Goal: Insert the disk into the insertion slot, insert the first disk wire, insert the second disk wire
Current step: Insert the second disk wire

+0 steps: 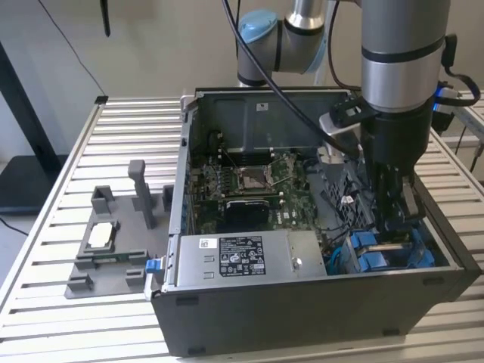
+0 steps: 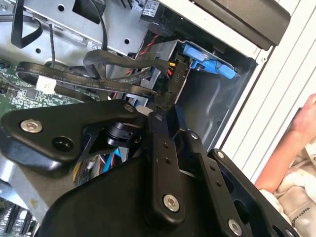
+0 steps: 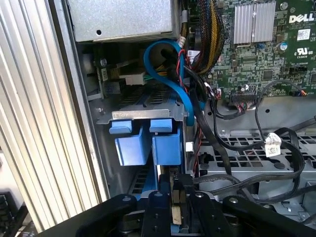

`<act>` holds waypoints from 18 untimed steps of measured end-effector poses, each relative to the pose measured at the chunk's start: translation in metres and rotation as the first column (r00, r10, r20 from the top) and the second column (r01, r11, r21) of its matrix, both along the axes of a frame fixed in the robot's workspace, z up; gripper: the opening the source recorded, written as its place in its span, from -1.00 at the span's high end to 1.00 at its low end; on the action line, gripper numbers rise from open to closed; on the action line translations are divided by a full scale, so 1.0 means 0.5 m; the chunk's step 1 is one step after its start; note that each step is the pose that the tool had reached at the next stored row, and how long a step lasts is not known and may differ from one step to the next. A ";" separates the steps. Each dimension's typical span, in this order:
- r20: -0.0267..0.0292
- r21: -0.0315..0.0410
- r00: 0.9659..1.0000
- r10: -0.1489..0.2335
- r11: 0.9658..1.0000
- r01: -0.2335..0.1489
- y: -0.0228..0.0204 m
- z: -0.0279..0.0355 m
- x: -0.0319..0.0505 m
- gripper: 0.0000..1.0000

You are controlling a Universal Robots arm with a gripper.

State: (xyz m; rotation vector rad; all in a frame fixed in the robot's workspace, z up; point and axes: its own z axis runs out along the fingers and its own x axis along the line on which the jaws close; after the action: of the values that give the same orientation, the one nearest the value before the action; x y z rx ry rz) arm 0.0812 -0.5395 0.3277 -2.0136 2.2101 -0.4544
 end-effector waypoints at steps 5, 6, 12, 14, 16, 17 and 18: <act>0.000 0.000 1.000 0.000 1.000 0.000 -0.0001 0.006 0.000 0.52; 0.000 0.000 1.000 0.000 1.000 0.000 -0.0001 0.006 0.000 0.52; 0.000 0.000 1.000 0.000 1.000 0.000 0.0000 0.025 0.000 0.52; 0.000 0.000 1.000 0.000 1.000 0.000 0.0000 0.036 0.000 0.52; -0.003 0.000 1.000 0.000 1.000 0.000 -0.0001 0.048 0.000 0.52; -0.003 0.000 1.000 0.001 1.000 -0.001 -0.0001 0.054 0.000 0.52; -0.004 0.000 1.000 0.001 1.000 -0.001 0.0000 0.063 0.000 0.52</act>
State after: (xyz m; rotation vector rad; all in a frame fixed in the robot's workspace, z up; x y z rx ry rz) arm 0.0811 -0.5395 0.3594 -2.0169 2.2115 -0.4513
